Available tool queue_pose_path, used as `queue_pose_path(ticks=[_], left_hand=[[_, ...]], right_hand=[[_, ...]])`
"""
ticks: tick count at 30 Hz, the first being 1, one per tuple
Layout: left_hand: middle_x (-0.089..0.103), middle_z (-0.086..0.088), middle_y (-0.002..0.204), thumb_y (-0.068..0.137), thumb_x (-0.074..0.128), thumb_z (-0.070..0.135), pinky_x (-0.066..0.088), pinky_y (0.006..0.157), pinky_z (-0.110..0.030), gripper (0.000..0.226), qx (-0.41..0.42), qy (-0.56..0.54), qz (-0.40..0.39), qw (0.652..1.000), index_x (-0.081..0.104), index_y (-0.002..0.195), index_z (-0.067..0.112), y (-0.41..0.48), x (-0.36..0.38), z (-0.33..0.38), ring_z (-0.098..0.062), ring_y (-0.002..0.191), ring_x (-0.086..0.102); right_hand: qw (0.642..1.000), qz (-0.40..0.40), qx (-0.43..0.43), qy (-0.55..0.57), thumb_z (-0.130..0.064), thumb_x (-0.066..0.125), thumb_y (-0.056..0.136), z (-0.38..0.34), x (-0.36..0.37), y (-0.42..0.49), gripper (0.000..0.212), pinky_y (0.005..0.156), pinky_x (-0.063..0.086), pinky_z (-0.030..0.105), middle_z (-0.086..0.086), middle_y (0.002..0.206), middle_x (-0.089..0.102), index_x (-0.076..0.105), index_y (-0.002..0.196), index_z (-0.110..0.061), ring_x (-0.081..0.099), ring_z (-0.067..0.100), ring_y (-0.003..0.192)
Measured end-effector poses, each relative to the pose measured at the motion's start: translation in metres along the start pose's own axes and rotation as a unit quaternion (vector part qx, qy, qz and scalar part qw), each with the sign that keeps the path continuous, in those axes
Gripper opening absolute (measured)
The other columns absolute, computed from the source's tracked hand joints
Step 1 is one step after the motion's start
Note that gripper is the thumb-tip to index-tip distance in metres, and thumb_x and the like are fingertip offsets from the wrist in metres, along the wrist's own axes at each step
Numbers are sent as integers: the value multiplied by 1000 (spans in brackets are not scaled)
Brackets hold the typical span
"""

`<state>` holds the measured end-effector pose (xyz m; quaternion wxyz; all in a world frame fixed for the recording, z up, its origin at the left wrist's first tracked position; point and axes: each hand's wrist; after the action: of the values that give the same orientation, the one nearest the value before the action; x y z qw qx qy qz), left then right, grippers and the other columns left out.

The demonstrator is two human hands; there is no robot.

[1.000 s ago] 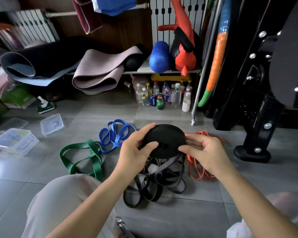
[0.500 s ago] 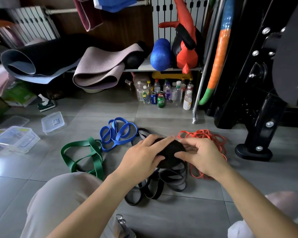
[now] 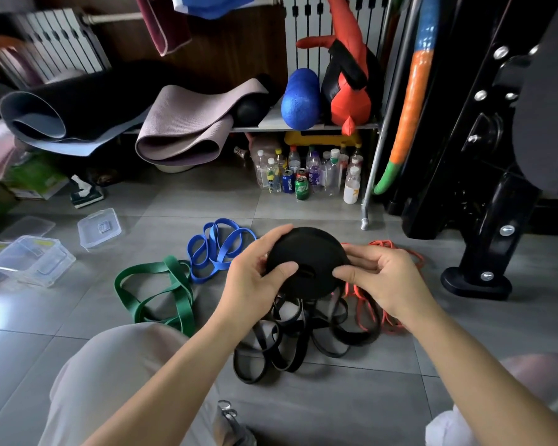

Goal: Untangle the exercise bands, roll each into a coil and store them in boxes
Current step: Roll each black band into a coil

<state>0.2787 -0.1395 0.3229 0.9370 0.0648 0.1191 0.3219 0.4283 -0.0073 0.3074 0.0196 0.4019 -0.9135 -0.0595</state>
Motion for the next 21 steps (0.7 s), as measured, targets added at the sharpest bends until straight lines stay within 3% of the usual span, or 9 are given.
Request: queue_pose_path(ticks=[6, 9, 10, 12, 14, 15, 18, 21], left_hand=[[64, 1, 114, 84, 63, -4, 53, 86, -52, 59, -26, -50, -30, 998, 61, 106, 51, 2, -1, -6, -24, 108, 62], [58, 4, 121, 83, 66, 4, 50, 95, -46, 49, -33, 82, -73, 993, 54, 115, 39, 7, -4, -8, -20, 114, 57], [55, 7, 124, 81, 69, 10, 47, 98, -40, 50, -3, 187, -75, 980, 51, 121, 34, 8, -7, -9, -17, 116, 54], [48, 10, 131, 77, 73, 22, 43, 99, -34, 63, 105, 377, -95, 915, 45, 133, 29, 7, -9, -10, -16, 121, 48], [47, 8, 134, 77, 71, 27, 47, 91, -34, 70, 182, 457, -142, 859, 40, 139, 33, -1, -4, -10, -18, 117, 49], [49, 10, 131, 80, 68, 27, 49, 85, -33, 67, 188, 464, -155, 852, 39, 140, 37, -4, -2, -9, -18, 113, 51], [55, 15, 119, 84, 64, 22, 49, 83, -30, 58, 140, 409, -146, 890, 45, 133, 44, -4, -3, -11, -9, 108, 54], [58, 14, 112, 82, 66, 16, 42, 85, -19, 53, 114, 353, -117, 921, 53, 128, 41, -1, -5, -10, -2, 104, 50]], right_hand=[[999, 11, -8, 30, -8, 73, 73, 3, 5, 0, 36, 73, 50, 10, -11, 88, 74, 74, 83, -43, 69, 6, 90], [1000, 4, 8, 4, -4, 74, 73, 9, 3, 0, 37, 72, 51, 13, -9, 84, 74, 75, 78, -40, 70, 8, 86], [1000, 5, 13, -15, -2, 75, 72, 11, 3, 0, 35, 74, 53, 15, -7, 84, 75, 76, 78, -37, 70, 8, 85], [998, 2, 27, -61, -1, 76, 71, 13, 5, 2, 32, 85, 54, 26, 1, 93, 74, 74, 92, -24, 70, 13, 90], [994, -24, 28, -106, -3, 77, 71, 13, 6, 1, 38, 91, 51, 27, 5, 103, 72, 69, 107, -15, 68, 11, 95], [992, -38, 21, -121, -4, 77, 72, 13, 6, 0, 39, 90, 51, 25, 3, 104, 71, 68, 108, -18, 68, 8, 95], [990, -38, 11, -133, -6, 78, 72, 13, 8, -3, 38, 88, 51, 20, -3, 101, 71, 69, 108, -18, 67, 2, 94], [992, -18, 8, -123, -10, 78, 71, 13, 7, -1, 39, 88, 47, 11, -13, 99, 69, 66, 104, -27, 64, -7, 93]])
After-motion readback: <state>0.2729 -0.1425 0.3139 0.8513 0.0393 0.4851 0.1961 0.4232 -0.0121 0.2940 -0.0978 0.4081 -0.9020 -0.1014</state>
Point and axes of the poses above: each hand's wrist, its own y-axis towards the middle knuckle, its own x-axis out of the palm, z = x × y
